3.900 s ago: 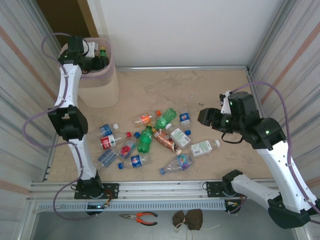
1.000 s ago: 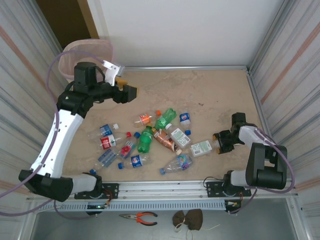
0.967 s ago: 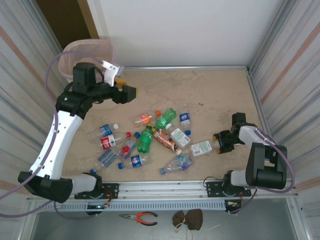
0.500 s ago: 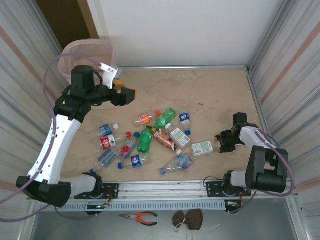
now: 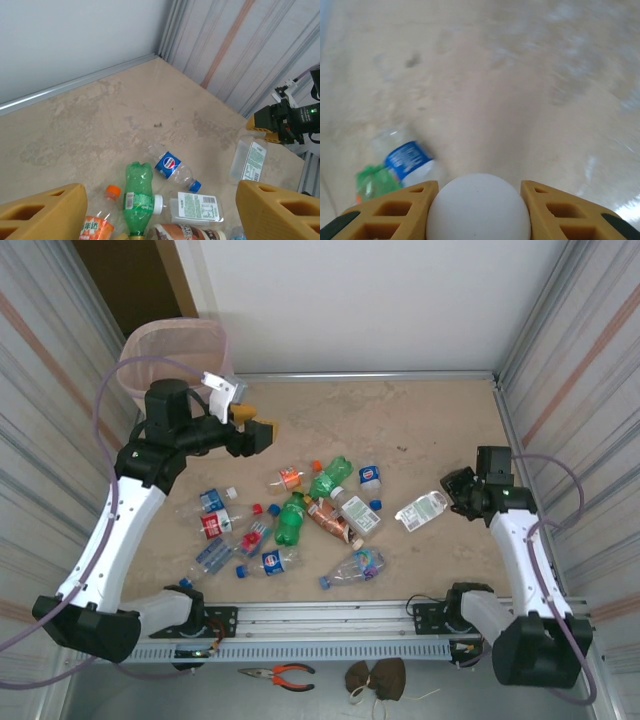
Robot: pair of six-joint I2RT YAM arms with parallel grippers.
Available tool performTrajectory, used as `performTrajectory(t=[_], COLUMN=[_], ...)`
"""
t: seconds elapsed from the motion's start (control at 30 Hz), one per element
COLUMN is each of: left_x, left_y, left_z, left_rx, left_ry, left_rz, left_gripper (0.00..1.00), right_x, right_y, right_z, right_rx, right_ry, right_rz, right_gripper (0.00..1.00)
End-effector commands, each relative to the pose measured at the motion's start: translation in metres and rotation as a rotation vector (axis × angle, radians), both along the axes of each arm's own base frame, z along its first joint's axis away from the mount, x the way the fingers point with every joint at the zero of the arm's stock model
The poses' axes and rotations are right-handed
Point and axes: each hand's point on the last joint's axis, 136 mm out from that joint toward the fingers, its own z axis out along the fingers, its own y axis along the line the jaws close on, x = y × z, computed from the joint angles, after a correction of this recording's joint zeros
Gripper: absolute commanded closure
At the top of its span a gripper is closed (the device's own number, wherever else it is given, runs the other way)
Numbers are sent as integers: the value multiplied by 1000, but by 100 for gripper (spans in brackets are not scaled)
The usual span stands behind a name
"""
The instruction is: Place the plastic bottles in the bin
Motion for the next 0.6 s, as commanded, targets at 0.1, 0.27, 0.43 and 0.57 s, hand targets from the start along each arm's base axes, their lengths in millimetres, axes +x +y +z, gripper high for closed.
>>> performTrajectory(t=[0.1,0.27,0.43,0.57], left_x=[-16,-23,-44,-70], left_y=[-15,-23,-39,-59], left_z=[30,37,43,46], left_rx=[-131,-198,-219,-179], left_ry=[-105,-128,-222,-325], left_rz=[-113,-185,-304,-410], left_gripper=[22,22,18,11], right_x=[25,14,-7,-29], right_y=[46,88,120,146], right_z=[93,144,193,224], right_rx=[-145,-208,-266,-276], right_ry=[-451,-679,-917,-1088], right_rz=[387,697,938,1103], right_gripper=[81,81,82,85])
